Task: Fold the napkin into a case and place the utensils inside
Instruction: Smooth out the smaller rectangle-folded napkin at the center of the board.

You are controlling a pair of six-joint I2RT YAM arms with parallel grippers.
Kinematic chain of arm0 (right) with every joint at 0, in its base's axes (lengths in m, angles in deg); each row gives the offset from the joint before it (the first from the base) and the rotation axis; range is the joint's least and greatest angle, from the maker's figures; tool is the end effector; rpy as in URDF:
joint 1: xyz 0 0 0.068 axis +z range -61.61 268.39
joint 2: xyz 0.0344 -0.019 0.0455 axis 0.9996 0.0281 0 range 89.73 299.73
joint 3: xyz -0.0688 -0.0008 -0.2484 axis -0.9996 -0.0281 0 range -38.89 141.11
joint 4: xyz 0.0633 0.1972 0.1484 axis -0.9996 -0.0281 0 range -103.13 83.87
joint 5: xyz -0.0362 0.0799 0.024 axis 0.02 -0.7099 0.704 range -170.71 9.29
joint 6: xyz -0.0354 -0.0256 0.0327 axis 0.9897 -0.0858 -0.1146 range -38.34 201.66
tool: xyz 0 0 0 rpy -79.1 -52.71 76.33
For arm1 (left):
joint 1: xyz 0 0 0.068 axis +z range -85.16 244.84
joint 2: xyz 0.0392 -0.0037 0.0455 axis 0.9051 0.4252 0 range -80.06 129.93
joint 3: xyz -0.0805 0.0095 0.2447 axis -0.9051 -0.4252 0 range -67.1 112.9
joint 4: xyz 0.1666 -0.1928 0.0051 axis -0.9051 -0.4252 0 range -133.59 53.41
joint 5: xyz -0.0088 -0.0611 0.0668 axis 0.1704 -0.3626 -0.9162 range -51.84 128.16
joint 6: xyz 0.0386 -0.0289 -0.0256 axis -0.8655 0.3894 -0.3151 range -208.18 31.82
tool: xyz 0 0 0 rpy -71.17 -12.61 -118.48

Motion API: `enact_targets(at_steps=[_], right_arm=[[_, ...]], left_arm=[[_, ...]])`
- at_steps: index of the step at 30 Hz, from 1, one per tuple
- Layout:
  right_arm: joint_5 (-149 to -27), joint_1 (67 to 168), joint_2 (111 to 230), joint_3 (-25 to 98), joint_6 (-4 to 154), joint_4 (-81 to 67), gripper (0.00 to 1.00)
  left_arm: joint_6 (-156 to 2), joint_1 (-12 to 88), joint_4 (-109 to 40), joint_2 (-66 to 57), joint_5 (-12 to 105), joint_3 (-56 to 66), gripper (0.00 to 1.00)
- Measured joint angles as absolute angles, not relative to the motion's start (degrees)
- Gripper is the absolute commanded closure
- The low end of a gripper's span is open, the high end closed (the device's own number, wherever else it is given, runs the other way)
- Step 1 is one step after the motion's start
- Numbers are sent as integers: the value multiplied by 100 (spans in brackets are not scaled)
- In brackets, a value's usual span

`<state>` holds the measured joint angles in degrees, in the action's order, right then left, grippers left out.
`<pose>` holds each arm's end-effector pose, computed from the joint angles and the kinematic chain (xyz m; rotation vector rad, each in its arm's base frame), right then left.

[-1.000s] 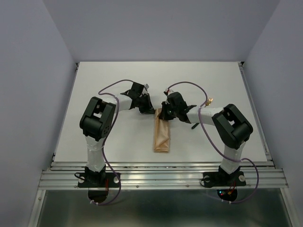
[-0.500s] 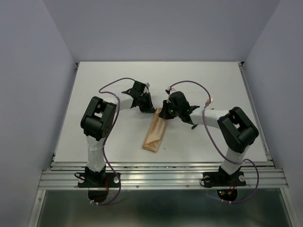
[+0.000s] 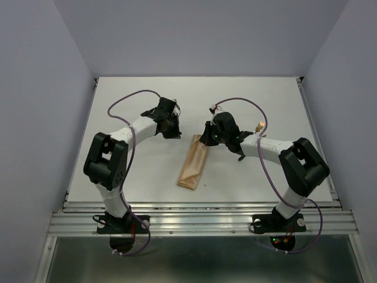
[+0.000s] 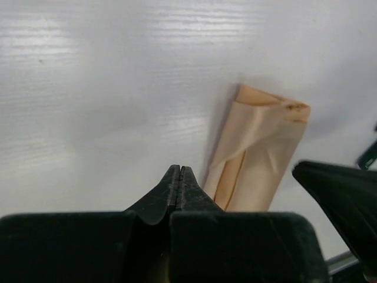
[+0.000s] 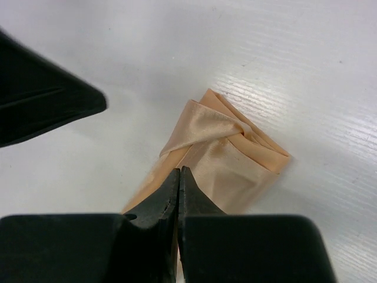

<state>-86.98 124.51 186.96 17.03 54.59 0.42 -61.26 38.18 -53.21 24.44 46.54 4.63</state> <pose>0.2886 0.2155 0.1851 -0.2440 2.2588 0.7286 0.3431 -0.1782 0.1920 0.0623 2.5107 -0.5827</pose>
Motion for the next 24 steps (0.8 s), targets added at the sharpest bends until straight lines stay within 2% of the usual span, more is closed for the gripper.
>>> enact_targets(at_steps=[3, 7, 14, 24], right_arm=[[-8689, 12449, 18698, 1703, 5441, 26, 99], [-8868, 12451, 18685, 1637, 5385, 22, 99], [-8973, 12685, 18563, 1108, 5131, -22, 99], [-8951, 12720, 18775, 1089, 5063, -54, 99]], left_arm=[[-6126, 3694, -5404, 1430, 4586, -117, 100], [-6087, 3538, -5275, 755, 4654, -702, 100], [-5895, 3462, -4768, 1883, 4927, -1096, 100], [-5779, 3230, -4313, 1968, 5178, -1161, 100]])
